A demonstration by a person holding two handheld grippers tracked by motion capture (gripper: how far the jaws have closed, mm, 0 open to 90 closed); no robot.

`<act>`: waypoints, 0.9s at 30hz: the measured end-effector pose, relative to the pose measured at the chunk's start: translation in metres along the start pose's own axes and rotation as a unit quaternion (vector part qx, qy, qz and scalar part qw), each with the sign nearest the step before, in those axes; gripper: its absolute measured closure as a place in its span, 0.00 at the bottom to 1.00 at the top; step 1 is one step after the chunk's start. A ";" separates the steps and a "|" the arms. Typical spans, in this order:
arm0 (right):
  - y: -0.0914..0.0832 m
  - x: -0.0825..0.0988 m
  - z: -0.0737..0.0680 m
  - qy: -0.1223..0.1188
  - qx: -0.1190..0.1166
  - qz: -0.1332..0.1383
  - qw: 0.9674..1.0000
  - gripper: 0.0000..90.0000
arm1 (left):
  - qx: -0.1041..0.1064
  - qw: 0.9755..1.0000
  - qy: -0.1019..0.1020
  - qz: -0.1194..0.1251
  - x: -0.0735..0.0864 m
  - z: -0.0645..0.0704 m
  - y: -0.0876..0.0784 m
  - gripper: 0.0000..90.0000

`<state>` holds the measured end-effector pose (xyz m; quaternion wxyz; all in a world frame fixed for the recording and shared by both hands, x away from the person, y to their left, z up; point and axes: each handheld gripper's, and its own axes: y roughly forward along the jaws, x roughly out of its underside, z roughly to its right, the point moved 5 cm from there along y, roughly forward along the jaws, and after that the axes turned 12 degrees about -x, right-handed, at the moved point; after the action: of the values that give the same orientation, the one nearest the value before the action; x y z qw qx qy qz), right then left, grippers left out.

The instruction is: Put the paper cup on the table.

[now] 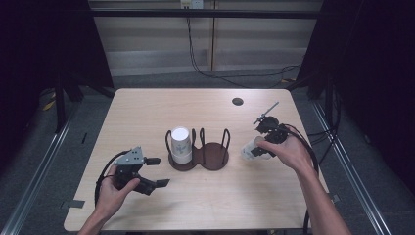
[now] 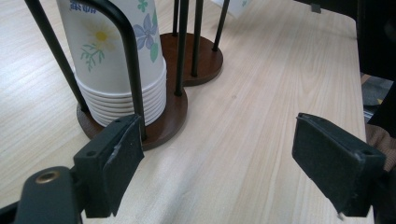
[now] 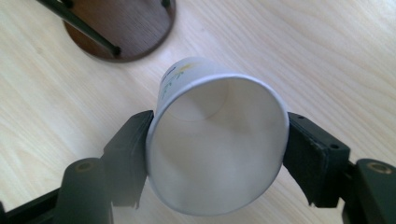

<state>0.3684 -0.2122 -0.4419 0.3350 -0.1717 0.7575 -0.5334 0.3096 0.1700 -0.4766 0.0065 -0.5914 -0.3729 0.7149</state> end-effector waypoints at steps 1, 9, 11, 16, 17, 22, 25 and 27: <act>0.001 -0.001 0.001 0.002 -0.002 -0.003 1.000 0.32 | 0.000 1.000 0.003 -0.002 0.000 0.000 0.000 0.18; 0.007 -0.005 0.012 0.015 0.010 -0.032 0.999 0.31 | -0.003 1.000 0.009 -0.009 0.001 0.000 0.002 0.18; 0.007 -0.005 0.017 0.018 0.015 -0.035 0.999 0.30 | -0.003 1.000 0.008 -0.009 0.002 0.000 0.002 0.18; 0.009 -0.005 0.025 0.025 0.024 -0.049 0.998 0.29 | -0.001 1.000 0.009 -0.011 0.002 0.001 0.003 0.18; 0.010 -0.006 0.026 0.029 0.024 -0.050 0.998 0.29 | -0.001 1.000 0.008 -0.011 0.002 0.001 0.003 0.18; 0.015 -0.006 0.028 0.033 0.037 -0.058 0.997 0.27 | -0.002 1.000 0.009 -0.011 0.002 0.000 0.002 0.18; 0.015 -0.008 0.030 0.025 0.053 -0.058 0.997 0.26 | -0.003 1.000 0.009 -0.011 0.002 0.000 0.001 0.18; 0.017 -0.009 0.030 0.026 0.054 -0.054 0.997 0.24 | -0.003 1.000 0.009 -0.011 0.003 0.000 0.001 0.18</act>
<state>0.3969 -0.2209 -0.4605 0.2944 -0.1802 0.7256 -0.5953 0.3093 0.1701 -0.4795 0.0163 -0.5940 -0.3814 0.7081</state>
